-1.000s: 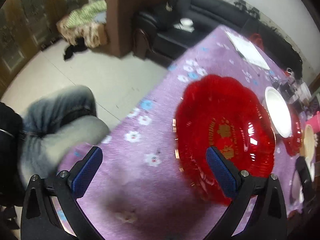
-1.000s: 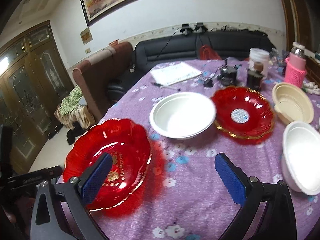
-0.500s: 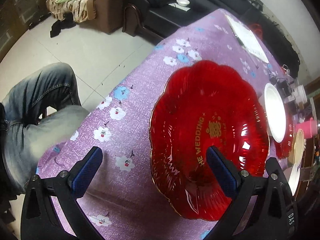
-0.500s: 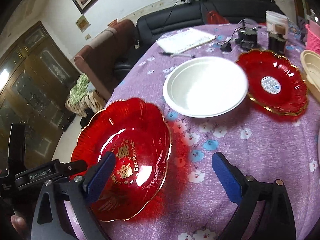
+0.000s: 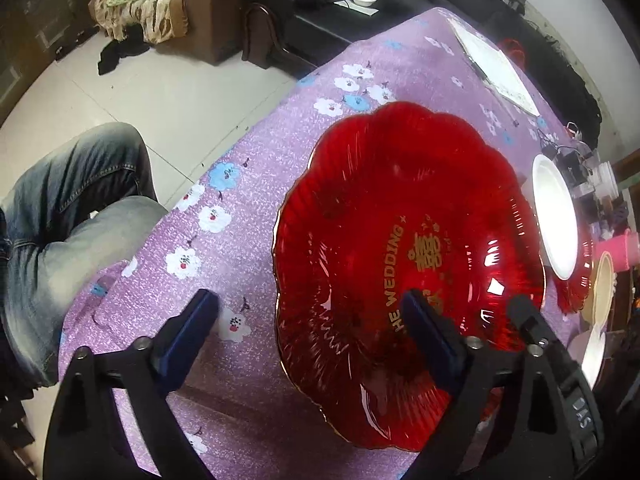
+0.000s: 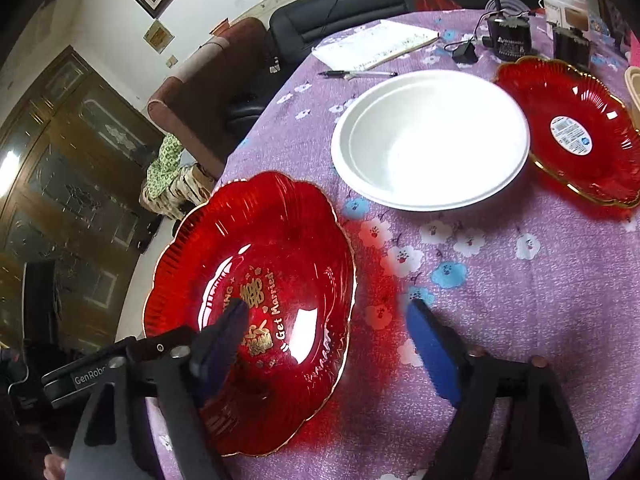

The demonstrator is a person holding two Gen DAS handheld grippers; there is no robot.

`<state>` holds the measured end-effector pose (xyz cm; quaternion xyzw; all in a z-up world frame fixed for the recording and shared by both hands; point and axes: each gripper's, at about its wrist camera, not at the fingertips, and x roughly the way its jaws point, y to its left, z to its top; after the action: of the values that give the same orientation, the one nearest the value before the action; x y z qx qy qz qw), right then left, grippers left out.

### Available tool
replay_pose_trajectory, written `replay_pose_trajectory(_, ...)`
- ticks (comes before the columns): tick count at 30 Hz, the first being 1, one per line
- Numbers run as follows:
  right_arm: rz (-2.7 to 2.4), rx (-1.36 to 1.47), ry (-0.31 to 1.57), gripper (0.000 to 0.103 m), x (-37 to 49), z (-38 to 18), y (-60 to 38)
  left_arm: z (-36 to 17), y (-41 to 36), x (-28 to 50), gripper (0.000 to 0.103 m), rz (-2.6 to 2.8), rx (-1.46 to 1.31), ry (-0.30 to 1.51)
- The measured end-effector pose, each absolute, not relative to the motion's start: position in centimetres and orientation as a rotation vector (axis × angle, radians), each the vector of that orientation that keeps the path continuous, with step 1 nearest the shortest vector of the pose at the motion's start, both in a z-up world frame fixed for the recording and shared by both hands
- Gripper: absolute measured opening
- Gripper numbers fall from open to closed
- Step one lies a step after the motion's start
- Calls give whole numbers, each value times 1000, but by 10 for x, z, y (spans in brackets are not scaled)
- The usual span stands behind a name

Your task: Organize plates and bowls

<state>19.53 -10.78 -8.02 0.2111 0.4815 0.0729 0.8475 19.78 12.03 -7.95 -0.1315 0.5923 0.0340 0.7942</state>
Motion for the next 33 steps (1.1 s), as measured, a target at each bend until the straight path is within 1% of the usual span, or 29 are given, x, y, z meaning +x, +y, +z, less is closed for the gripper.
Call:
replay_pose_trajectory(1, 154, 443, 1026, 67, 196, -82, -107, -78, 120, 198, 80, 73, -274, 1266)
replay_pose_trajectory(2, 155, 442, 1042, 59, 198, -84, -106, -77, 119, 198, 76, 68, -271, 1266)
replay_pose_trajectory(3, 158, 445, 1062, 51, 199, -87, -104, -77, 119, 199, 67, 66, -265, 1266)
replay_pose_trajectory(4, 158, 451, 1075, 47, 201, -90, -104, -76, 119, 199, 61, 69, -258, 1264)
replay_pose_trajectory(6, 147, 466, 1092, 37, 203, -95, -104, -81, 118, 200, 29, 46, -271, 1286)
replay_pose_trajectory(7, 136, 462, 1084, 33, 203, -96, -105, -85, 118, 202, 28, 33, -284, 1310)
replay_pose_trajectory(9, 112, 438, 1090, 13, 204, -97, -104, -85, 115, 201, 24, 42, -260, 1292)
replay_pose_trajectory(12, 113, 429, 1094, 10, 206, -99, -105, -84, 116, 200, 20, 46, -259, 1287)
replay_pose_trajectory(22, 114, 448, 1091, 9, 201, -99, -109, -81, 110, 191, 20, 45, -243, 1282)
replay_pose_trajectory(25, 126, 456, 1088, 7, 187, -92, -115, -75, 105, 177, 20, 31, -231, 1264)
replay_pose_trajectory(33, 125, 463, 1063, 7, 119, -80, -132, -60, 88, 116, 20, -23, -189, 1223)
